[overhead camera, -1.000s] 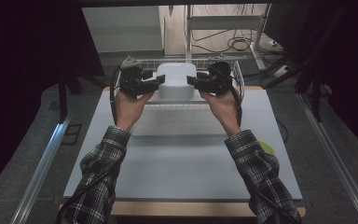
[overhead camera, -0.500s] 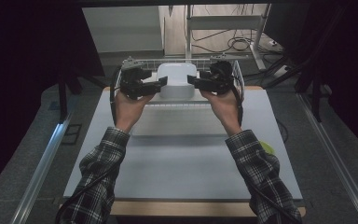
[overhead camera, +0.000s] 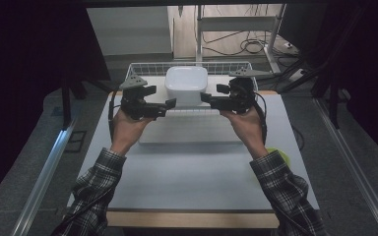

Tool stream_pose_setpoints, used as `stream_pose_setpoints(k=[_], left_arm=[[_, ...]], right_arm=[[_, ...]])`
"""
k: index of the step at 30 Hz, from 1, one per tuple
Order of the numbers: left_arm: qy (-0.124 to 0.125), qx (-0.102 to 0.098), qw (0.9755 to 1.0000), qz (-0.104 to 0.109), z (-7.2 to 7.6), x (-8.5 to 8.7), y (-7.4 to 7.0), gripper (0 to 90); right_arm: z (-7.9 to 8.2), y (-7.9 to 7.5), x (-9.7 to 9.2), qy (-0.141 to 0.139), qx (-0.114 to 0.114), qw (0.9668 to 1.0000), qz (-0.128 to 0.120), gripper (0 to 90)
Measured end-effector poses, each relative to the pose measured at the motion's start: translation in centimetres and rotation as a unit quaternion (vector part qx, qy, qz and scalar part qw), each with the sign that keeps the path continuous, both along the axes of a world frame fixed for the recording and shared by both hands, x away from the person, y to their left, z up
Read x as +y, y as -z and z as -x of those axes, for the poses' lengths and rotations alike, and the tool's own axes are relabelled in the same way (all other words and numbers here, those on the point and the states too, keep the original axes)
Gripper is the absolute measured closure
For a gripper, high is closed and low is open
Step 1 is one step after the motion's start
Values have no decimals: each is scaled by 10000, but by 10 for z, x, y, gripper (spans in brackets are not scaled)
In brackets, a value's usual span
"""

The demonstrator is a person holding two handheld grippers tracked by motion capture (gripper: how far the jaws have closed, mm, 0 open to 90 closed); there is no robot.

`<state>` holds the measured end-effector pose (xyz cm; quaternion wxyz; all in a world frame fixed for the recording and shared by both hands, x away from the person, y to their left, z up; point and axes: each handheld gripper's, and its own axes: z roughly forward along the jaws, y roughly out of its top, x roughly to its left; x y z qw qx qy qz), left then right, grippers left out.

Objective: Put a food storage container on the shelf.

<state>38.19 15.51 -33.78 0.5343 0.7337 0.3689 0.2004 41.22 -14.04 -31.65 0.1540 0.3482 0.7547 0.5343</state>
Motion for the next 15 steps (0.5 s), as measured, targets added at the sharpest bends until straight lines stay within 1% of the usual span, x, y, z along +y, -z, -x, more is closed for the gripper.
stream_pose_setpoints(k=[1, 3, 6, 10, 13, 15], left_arm=[[15, -18, 10000, -12, 3, 0, 1, 98], [91, -18, 9999, -53, 9, -1, 2, 76], [144, -26, 9998, -132, 17, -1, 6, 68], [215, -58, 9995, -204, 29, -1, 14, 55], [216, -124, 9991, -356, 38, -1, 21, 48], [232, -154, 9987, -419, 44, -1, 25, 40]], right_arm=[[0, 0, 0, 0, 0, 10000, 0, 264], [7, 5, -3, -81, -29, 9999, 58, 241], [11, 9, -4, -142, -33, 9998, 95, 226], [20, 16, -6, -285, -38, 9994, 198, 196], [26, 21, -9, -362, -47, 9991, 216, 175], [31, 24, -11, -409, -42, 9990, 194, 161]])
